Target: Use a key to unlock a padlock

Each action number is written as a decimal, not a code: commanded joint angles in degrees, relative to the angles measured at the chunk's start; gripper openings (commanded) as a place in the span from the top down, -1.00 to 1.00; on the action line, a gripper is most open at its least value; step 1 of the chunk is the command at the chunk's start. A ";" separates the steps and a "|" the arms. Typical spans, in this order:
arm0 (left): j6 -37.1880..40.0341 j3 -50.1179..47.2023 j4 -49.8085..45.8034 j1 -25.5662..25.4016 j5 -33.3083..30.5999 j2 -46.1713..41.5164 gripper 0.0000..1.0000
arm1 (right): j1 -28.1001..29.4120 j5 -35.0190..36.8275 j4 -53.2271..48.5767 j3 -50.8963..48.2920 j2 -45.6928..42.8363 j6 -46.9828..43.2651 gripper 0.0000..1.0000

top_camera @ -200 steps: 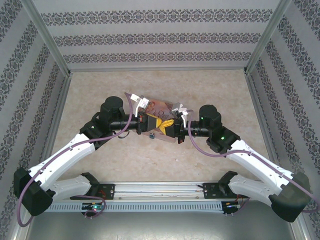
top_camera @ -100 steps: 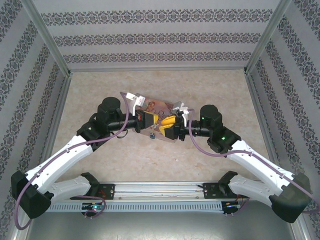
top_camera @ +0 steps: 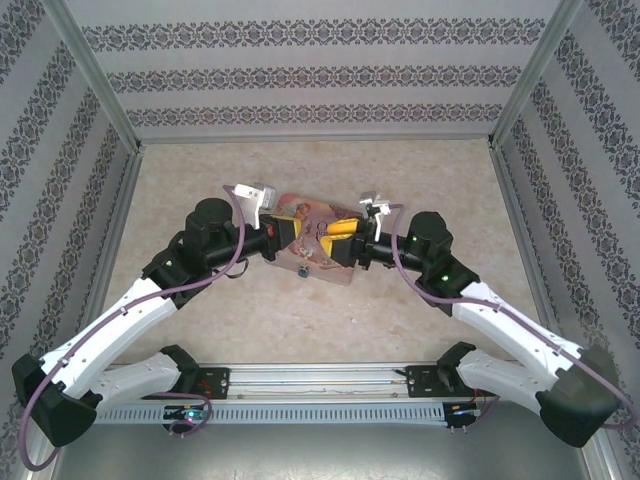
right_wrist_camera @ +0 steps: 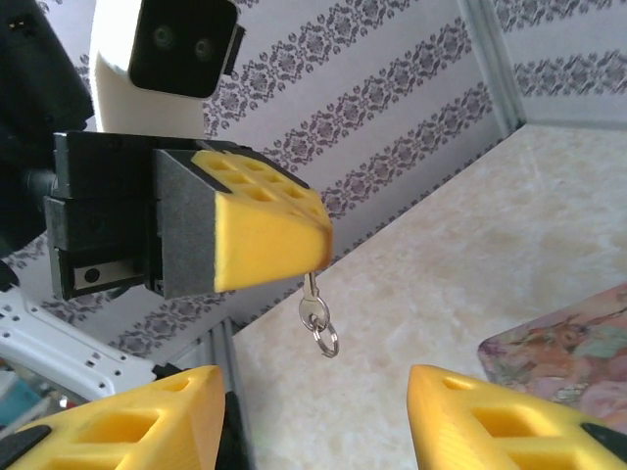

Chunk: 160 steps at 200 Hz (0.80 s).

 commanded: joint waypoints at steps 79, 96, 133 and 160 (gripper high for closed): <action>-1.92 -0.15 7.22 -0.55 0.25 0.20 1.00 | 1.60 -8.54 15.09 1.66 9.30 11.11 -0.02; -2.11 -0.28 7.61 -0.58 0.46 0.36 1.00 | 1.80 -8.63 16.19 2.01 10.00 11.72 -0.01; -2.37 -0.48 8.20 -0.56 0.64 0.55 1.00 | 2.09 -8.39 17.28 3.03 11.33 12.44 0.06; -2.55 -0.66 8.43 -0.55 0.83 0.64 1.00 | 2.12 -8.10 18.05 3.60 12.35 12.58 0.12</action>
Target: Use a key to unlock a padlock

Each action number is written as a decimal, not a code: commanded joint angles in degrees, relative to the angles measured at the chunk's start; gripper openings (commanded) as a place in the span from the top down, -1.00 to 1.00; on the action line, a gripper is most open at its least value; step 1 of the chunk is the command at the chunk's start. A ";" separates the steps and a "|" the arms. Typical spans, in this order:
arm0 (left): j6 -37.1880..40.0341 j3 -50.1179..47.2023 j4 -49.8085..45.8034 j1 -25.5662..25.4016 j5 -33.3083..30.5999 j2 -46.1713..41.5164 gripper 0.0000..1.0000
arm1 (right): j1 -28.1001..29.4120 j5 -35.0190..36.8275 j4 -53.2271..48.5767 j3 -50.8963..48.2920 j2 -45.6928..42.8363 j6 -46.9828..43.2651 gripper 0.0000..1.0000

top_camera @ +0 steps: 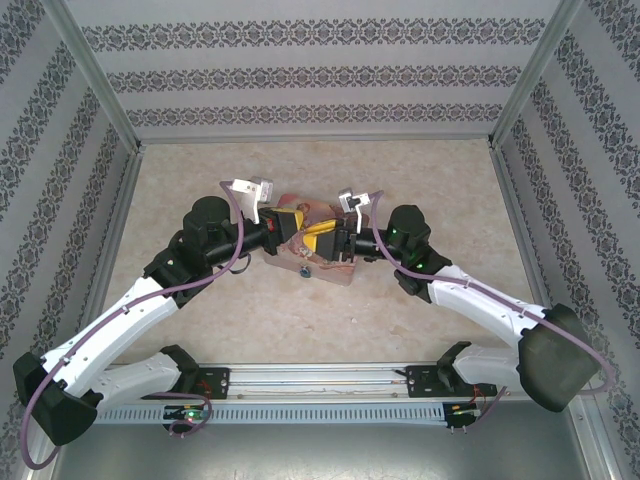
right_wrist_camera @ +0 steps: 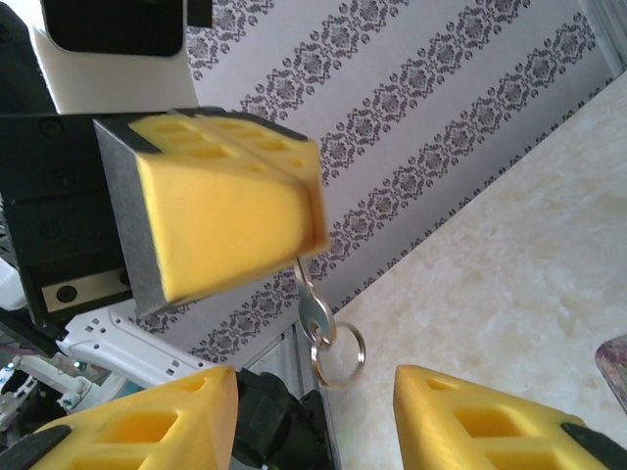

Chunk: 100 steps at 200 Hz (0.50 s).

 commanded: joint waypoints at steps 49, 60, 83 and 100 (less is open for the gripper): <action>-1.21 -1.28 4.70 -0.55 0.87 -0.11 1.00 | 0.85 -1.50 4.68 2.80 1.99 1.12 0.33; -1.53 -1.41 5.04 -0.58 0.90 -0.08 1.00 | 0.89 -1.41 4.80 2.71 2.11 1.19 0.38; -2.12 -1.76 5.55 -0.60 1.04 0.02 1.00 | 0.98 -0.93 5.32 2.45 2.29 1.42 0.49; -2.32 -1.95 5.64 -0.55 1.06 0.05 1.00 | 0.99 -0.93 5.52 2.45 2.44 1.38 0.58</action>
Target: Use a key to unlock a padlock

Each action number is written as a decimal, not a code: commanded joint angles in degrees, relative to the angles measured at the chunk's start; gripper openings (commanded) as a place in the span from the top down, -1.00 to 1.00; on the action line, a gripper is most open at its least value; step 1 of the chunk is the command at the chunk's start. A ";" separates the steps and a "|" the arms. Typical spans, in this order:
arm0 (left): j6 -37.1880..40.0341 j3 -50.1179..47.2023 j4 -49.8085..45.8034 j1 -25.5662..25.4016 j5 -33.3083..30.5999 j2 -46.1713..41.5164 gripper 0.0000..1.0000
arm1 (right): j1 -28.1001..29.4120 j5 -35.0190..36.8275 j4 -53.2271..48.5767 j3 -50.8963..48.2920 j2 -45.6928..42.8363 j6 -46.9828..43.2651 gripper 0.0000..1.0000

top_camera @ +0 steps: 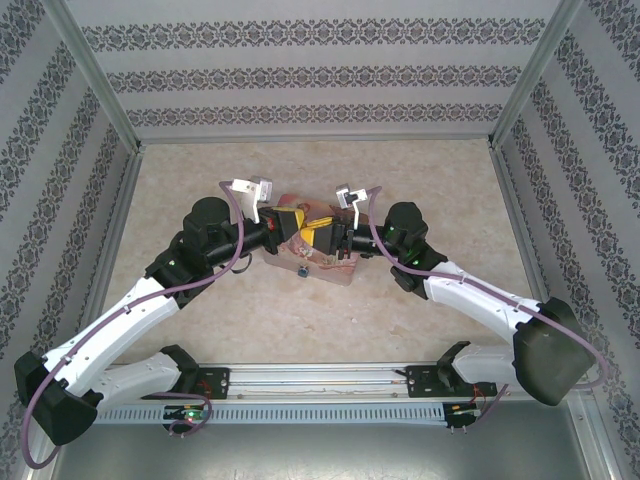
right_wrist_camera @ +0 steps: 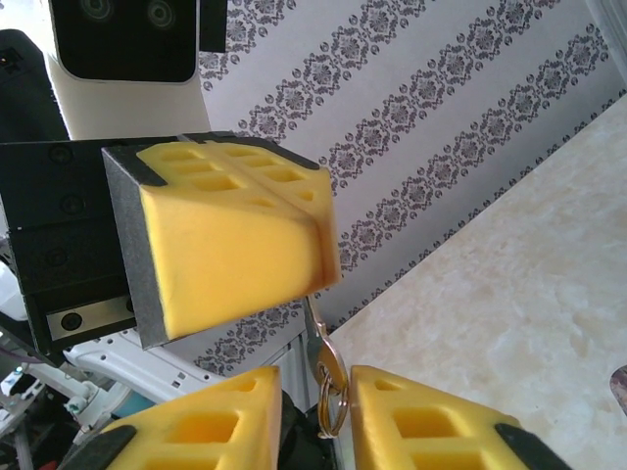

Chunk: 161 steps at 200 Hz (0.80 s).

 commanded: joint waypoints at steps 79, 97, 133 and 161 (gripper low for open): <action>-1.56 -1.72 4.06 -0.55 0.39 -0.45 1.00 | 0.01 0.26 1.66 -0.61 -1.13 -1.48 1.00; -1.65 -2.24 4.34 -0.55 -0.40 -1.12 0.86 | -0.44 0.15 -0.78 -0.72 -1.75 -2.94 1.00; -0.89 -4.22 4.02 -0.55 -5.04 -4.48 0.15 | -1.68 0.73 -16.43 0.96 -4.00 -12.11 1.00; 1.25 -5.58 -0.59 -0.48 -9.91 -8.28 -0.41 | -1.85 3.85 -35.02 4.25 -5.12 -24.64 1.00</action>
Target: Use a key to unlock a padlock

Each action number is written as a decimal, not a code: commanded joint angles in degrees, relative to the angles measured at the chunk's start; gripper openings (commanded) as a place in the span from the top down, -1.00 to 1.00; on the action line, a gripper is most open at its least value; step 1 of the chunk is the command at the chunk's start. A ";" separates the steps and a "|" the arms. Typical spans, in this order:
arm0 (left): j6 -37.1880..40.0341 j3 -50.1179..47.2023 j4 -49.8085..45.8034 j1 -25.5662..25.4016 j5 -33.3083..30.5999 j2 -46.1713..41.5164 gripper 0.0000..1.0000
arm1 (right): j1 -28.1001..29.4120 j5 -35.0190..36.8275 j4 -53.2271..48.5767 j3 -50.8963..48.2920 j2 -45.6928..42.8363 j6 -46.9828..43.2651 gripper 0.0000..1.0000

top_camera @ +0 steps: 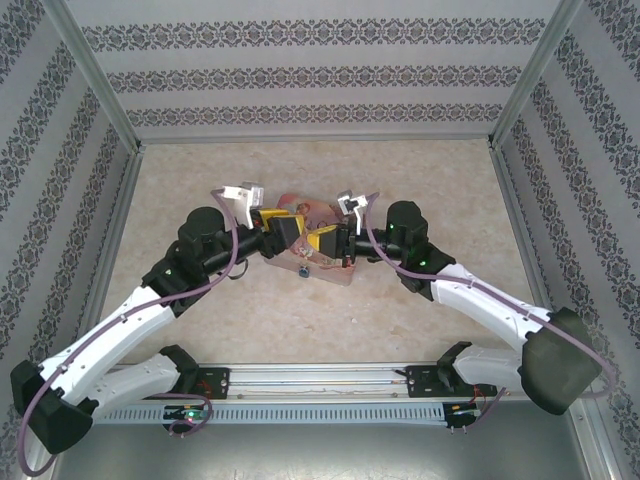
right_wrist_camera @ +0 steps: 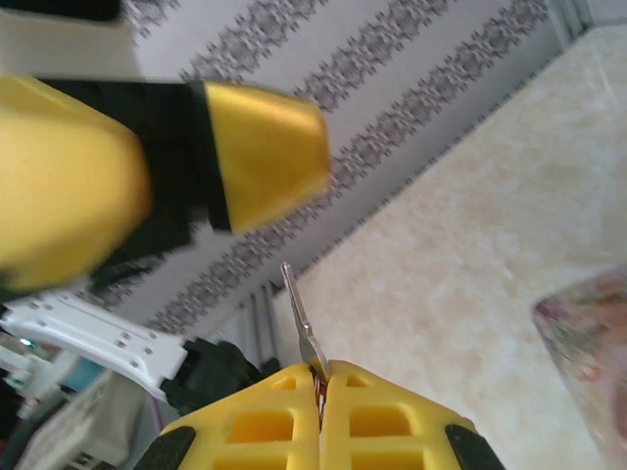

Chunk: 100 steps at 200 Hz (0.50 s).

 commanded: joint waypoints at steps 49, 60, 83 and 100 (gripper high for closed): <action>3.97 -4.94 -12.17 -0.47 -12.03 -9.14 -0.73 | -1.77 7.88 -33.54 7.44 1.15 -21.90 1.00; 3.90 -6.81 -12.63 -0.48 -12.42 -10.21 -0.76 | -2.59 7.49 -34.58 8.15 2.60 -21.29 1.00; 2.98 -10.79 -12.74 -0.47 -12.95 -11.63 -0.81 | -3.41 6.77 -36.11 9.84 5.96 -20.21 1.00; 2.30 -13.59 -12.47 -0.47 -12.97 -11.66 -0.83 | -3.56 6.07 -36.49 10.75 8.56 -19.37 1.00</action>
